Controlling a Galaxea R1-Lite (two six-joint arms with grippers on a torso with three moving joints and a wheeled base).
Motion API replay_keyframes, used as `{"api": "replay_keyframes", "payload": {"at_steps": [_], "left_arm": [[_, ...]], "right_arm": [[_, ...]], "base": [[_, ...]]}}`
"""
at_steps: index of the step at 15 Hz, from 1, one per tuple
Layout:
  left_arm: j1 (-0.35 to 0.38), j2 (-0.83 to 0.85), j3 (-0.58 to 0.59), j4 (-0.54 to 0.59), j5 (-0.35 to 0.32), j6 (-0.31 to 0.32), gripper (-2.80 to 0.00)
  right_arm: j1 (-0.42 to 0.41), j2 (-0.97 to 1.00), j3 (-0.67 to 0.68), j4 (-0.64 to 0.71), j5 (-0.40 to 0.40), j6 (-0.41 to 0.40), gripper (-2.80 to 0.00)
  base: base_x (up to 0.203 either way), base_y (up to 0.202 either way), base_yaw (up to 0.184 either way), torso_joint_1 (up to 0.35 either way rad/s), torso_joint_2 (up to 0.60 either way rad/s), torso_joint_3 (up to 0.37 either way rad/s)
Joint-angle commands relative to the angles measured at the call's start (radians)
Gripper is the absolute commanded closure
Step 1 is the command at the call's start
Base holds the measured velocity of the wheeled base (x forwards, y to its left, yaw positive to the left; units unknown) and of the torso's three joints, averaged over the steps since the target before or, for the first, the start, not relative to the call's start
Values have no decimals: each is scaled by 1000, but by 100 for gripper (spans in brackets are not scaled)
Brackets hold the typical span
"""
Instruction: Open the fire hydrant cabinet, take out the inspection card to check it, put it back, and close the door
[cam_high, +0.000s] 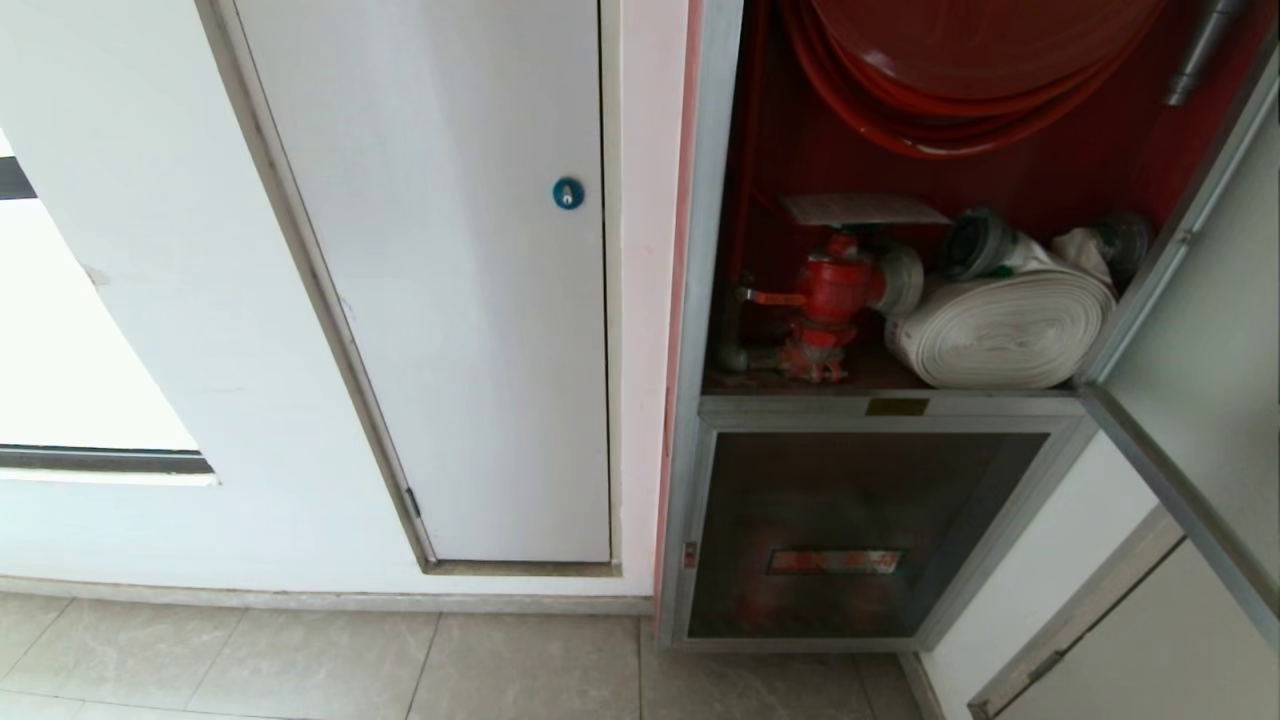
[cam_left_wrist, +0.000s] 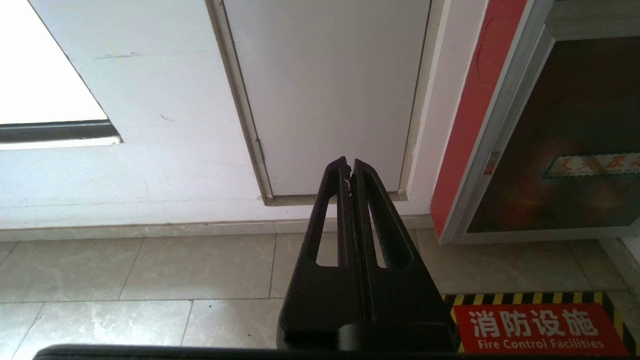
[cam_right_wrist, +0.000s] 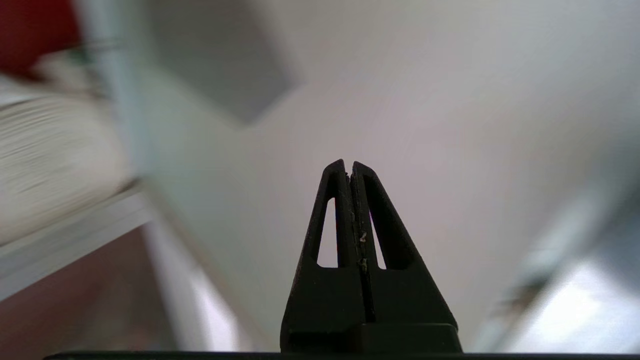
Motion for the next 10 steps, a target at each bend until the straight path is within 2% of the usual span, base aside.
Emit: {"api": "replay_keyframes", "payload": {"at_steps": [1,7,10], "left_arm": [[0,1,0,0,0,0,0],[0,1,0,0,0,0,0],[0,1,0,0,0,0,0]], "right_arm": [[81,-54,32,-6,27,-4,0],[431,-205,137,-13,44,-11,0],[552,-320,197,-1,43,-2,0]], "base": [[0,0,0,0,0,0],[0,0,0,0,0,0],[0,0,0,0,0,0]]}}
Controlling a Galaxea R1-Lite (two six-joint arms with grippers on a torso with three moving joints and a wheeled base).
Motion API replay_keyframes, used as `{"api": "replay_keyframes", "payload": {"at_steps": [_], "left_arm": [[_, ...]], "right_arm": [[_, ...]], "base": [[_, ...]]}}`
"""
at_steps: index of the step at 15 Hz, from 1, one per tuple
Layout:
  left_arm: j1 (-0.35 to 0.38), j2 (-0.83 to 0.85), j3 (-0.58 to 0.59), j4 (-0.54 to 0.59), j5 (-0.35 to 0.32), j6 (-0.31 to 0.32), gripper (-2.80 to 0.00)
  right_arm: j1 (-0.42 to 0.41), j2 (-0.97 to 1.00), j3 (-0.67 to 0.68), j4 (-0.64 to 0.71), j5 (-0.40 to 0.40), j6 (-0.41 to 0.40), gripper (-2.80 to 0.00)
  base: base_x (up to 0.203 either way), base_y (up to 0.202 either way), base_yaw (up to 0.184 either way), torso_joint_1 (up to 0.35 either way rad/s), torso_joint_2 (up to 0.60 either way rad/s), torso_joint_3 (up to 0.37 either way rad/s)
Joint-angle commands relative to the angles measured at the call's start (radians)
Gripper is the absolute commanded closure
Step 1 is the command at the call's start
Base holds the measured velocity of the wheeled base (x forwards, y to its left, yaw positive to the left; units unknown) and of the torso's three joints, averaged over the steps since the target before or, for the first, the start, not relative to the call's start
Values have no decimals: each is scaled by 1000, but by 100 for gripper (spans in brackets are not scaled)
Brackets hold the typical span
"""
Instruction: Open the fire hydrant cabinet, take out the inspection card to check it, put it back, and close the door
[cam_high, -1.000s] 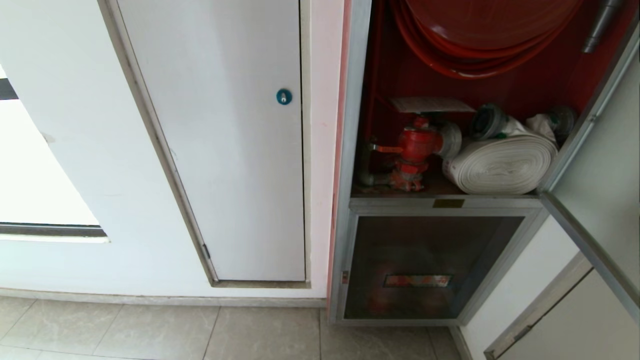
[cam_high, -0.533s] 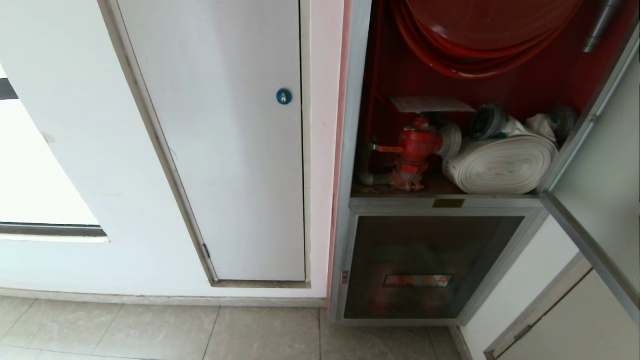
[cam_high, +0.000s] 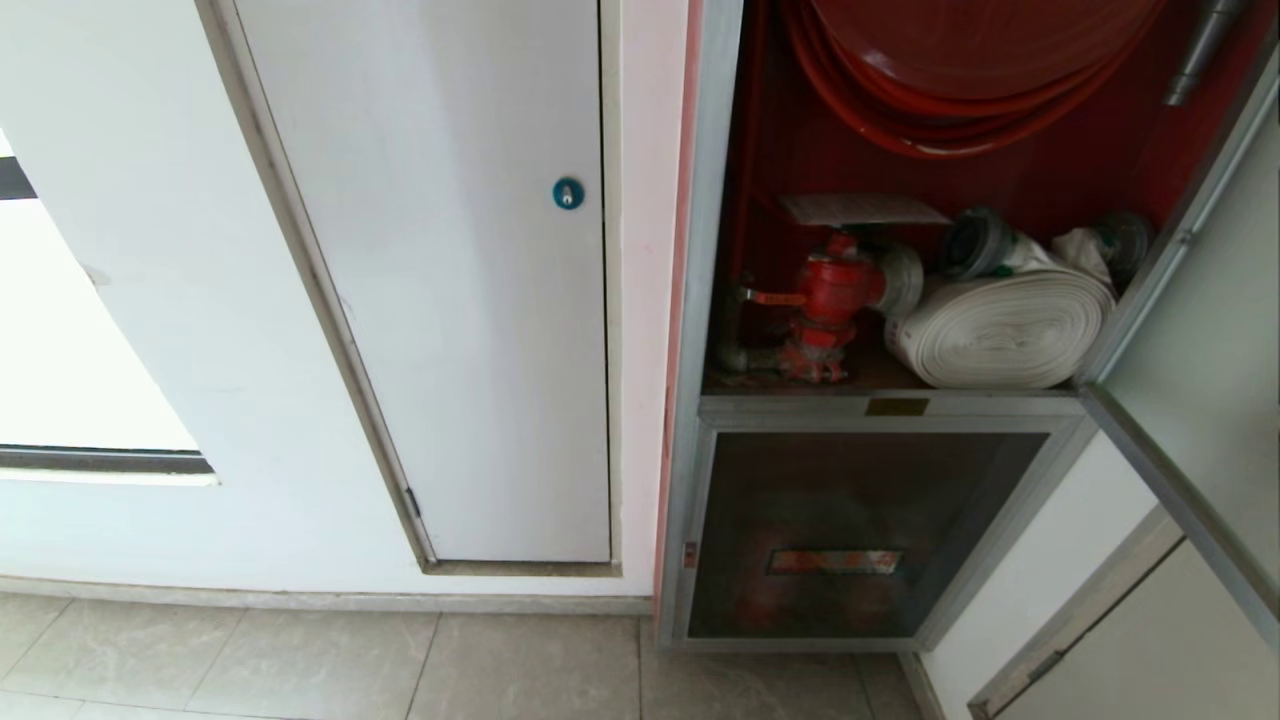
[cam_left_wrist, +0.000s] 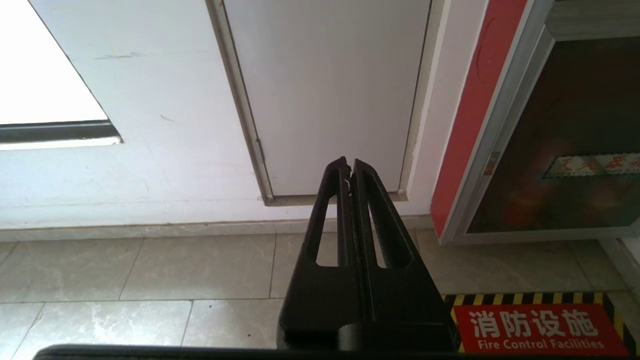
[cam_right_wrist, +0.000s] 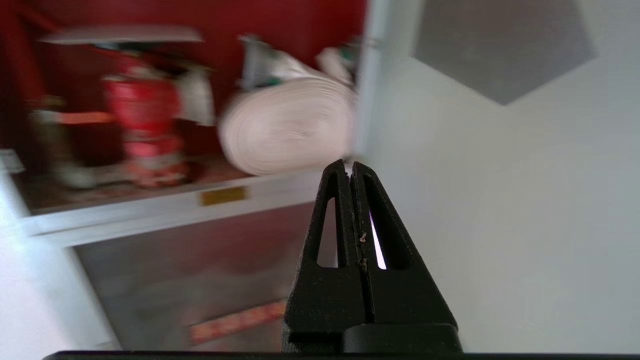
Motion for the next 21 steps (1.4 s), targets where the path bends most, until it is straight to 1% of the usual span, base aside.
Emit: {"api": "replay_keyframes", "payload": {"at_steps": [1,6,8,9,10,12,13,15,16,17,19,20,21], "left_arm": [[0,1,0,0,0,0,0],[0,1,0,0,0,0,0],[0,1,0,0,0,0,0],[0,1,0,0,0,0,0],[0,1,0,0,0,0,0],[0,1,0,0,0,0,0],[0,1,0,0,0,0,0],[0,1,0,0,0,0,0],[0,1,0,0,0,0,0],[0,1,0,0,0,0,0],[0,1,0,0,0,0,0],[0,1,0,0,0,0,0],[0,1,0,0,0,0,0]], "right_arm": [[68,-106,28,-1,-1,5,0],[228,-293,137,5,-8,9,0],[248,-354,200,7,-10,8,0],[249,-398,214,41,-8,7,0],[251,-451,216,120,-7,7,0],[257,-551,219,342,-2,11,0],[260,-587,220,428,3,18,0],[262,-655,221,546,56,27,0],[263,-665,221,588,78,28,0],[263,-664,221,606,82,32,0],[263,-664,221,685,88,35,0],[263,-664,218,694,96,60,0],[263,-664,219,687,99,60,0]], "base": [[0,0,0,0,0,0],[0,0,0,0,0,0],[0,0,0,0,0,0],[0,0,0,0,0,0],[0,0,0,0,0,0],[0,0,0,0,0,0],[0,0,0,0,0,0],[0,0,0,0,0,0],[0,0,0,0,0,0],[0,0,0,0,0,0],[0,0,0,0,0,0],[0,0,0,0,0,0],[0,0,0,0,0,0]]}}
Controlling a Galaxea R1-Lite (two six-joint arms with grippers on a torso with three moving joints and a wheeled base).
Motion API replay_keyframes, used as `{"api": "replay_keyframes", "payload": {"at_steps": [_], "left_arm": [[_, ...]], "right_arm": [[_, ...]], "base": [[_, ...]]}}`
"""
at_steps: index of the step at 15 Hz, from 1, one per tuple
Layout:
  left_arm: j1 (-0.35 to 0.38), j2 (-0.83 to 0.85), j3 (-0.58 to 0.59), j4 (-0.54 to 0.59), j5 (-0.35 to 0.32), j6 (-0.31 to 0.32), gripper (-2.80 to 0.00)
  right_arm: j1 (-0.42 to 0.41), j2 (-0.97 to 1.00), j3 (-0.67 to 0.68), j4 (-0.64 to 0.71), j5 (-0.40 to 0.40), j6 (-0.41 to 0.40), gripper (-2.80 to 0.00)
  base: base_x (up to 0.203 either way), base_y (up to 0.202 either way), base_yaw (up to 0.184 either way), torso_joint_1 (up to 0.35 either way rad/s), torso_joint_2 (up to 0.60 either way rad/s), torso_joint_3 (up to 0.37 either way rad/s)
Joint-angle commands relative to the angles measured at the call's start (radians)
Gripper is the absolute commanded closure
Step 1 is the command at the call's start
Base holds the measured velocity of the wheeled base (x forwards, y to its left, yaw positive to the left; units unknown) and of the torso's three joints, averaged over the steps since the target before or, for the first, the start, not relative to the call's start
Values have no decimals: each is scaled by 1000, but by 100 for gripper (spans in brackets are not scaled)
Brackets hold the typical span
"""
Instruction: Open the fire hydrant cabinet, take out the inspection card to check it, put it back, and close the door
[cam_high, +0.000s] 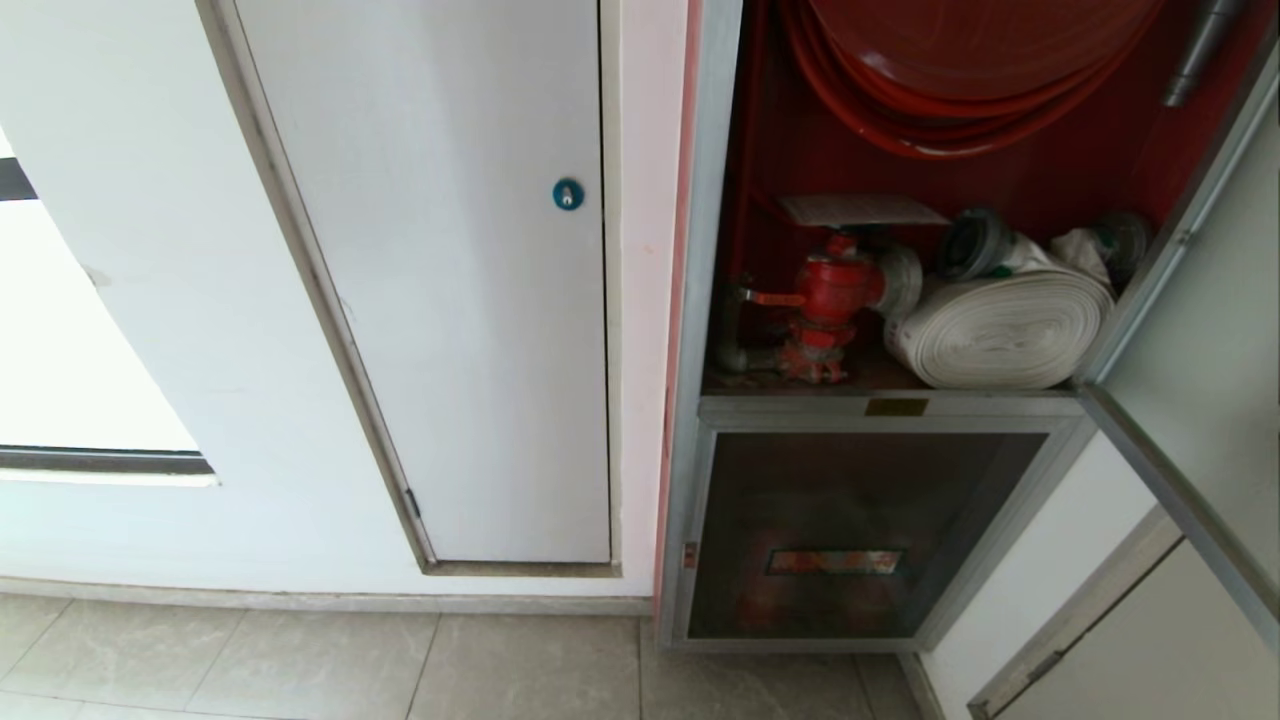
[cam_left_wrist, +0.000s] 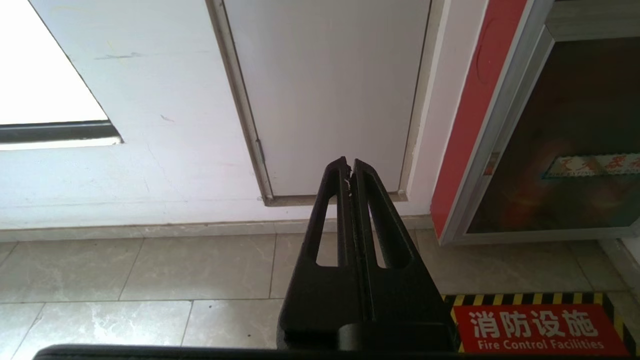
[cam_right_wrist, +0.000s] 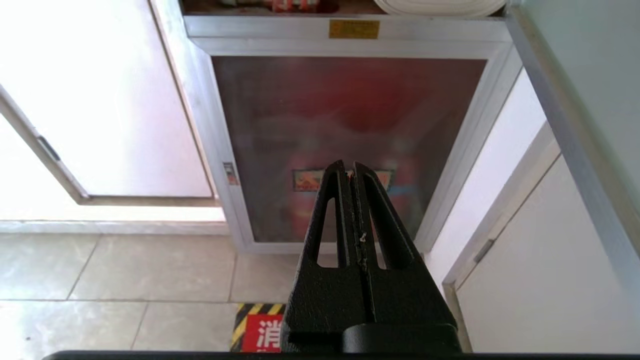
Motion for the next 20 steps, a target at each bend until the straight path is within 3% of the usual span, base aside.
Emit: {"api": "replay_keyframes", "payload": {"at_steps": [1,20], "left_arm": [[0,1,0,0,0,0,0],[0,1,0,0,1,-17,0]], "right_arm": [[0,-5,-1,0,0,0,0],[0,-5,1,-3,-3,33,0]], "base": [[0,0,0,0,0,0],[0,0,0,0,0,0]]}}
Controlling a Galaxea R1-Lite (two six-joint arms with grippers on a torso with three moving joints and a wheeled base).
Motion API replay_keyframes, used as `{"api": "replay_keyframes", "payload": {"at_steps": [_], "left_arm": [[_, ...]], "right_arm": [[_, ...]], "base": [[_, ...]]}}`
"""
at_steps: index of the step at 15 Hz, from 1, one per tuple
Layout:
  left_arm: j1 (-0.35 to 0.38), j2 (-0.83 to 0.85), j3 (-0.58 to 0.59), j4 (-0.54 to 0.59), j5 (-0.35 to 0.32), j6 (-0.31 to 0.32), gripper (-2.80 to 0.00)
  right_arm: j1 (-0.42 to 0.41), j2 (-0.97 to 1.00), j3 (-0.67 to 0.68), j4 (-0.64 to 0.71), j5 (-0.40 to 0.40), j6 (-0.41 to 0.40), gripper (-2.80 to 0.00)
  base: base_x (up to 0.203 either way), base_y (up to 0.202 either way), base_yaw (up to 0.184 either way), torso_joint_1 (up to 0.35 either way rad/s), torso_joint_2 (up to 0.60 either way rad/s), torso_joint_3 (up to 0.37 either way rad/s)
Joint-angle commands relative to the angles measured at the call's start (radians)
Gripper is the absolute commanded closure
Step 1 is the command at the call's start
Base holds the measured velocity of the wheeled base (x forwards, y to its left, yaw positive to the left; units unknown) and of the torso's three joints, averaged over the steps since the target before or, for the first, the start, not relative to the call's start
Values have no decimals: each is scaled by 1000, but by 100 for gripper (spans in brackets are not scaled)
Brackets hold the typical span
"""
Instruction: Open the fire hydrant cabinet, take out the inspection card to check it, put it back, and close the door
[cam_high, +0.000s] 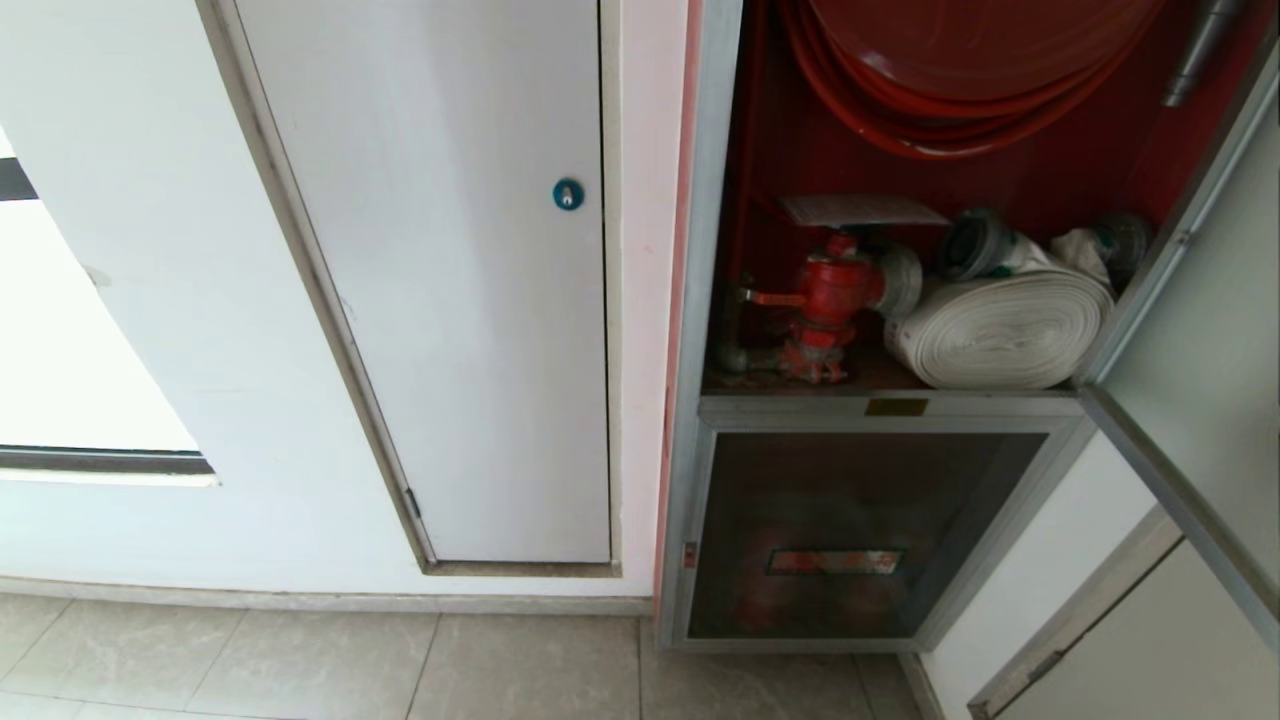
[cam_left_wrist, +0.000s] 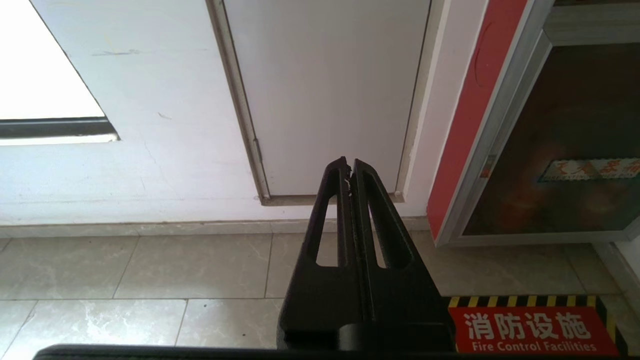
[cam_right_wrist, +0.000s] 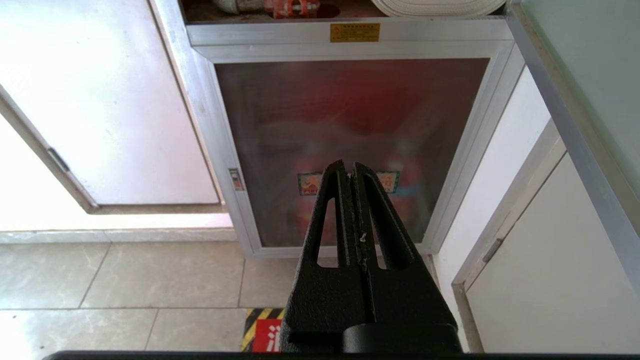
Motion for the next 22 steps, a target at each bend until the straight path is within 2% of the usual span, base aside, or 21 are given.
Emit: {"api": "replay_keyframes", "payload": {"at_steps": [1,5,22], "left_arm": [[0,1,0,0,0,0,0],[0,1,0,0,0,0,0],[0,1,0,0,0,0,0]], "right_arm": [[0,0,0,0,0,0,0],[0,0,0,0,0,0,0],[0,0,0,0,0,-2,0]], "base": [[0,0,0,0,0,0],[56,0,-1,-5,-2,1],[195,0,0,4,3,1]]}}
